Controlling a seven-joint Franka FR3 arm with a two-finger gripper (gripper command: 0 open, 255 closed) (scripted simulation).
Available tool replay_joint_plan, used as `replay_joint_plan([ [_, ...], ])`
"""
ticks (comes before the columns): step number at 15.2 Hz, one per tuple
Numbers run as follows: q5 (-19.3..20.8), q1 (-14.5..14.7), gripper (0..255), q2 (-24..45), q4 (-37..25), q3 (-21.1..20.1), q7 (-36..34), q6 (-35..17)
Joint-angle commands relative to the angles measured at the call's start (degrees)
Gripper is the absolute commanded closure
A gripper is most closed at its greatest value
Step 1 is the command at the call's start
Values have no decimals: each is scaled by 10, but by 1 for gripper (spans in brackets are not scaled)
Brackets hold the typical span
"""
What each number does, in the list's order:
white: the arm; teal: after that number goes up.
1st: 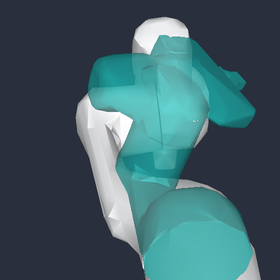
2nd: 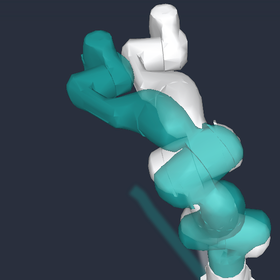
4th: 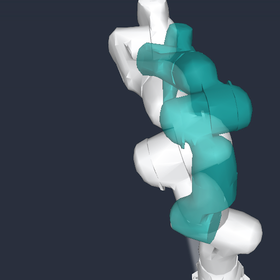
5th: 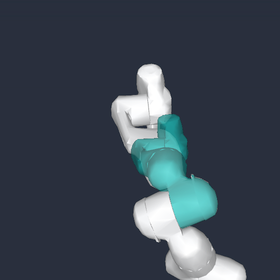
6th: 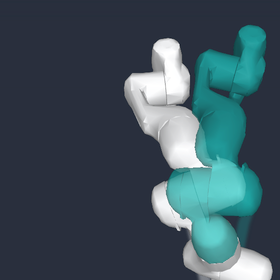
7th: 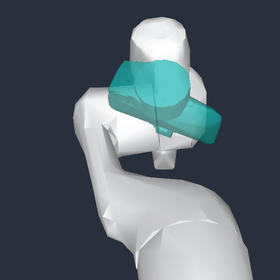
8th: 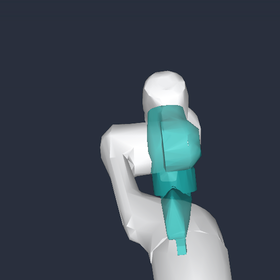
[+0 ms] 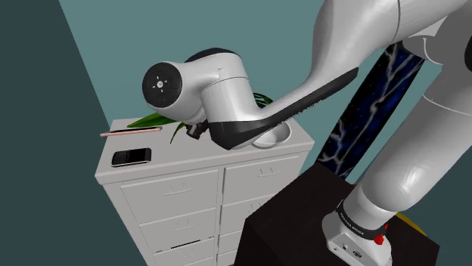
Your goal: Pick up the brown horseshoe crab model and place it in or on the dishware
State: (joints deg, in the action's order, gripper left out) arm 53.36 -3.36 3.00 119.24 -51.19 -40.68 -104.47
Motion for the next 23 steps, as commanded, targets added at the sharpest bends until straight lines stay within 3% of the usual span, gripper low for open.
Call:
replay_joint_plan([
  [1,-1,-26,255,53,16,30,12,-143],
  [4,6,2,255,87,-6,10,-21,-100],
  [6,5,-2,255,79,12,12,-27,-113],
  [8,39,16,255,141,-45,10,-37,-71],
  [9,74,32,255,196,-68,13,-64,-54],
  [10,16,-50,255,82,-7,-15,1,-113],
  [11,80,25,0,86,-41,-24,-42,129],
  [17,41,-9,0,147,-92,-51,0,40],
  [23,97,-75,0,195,-78,-107,-23,42],
])
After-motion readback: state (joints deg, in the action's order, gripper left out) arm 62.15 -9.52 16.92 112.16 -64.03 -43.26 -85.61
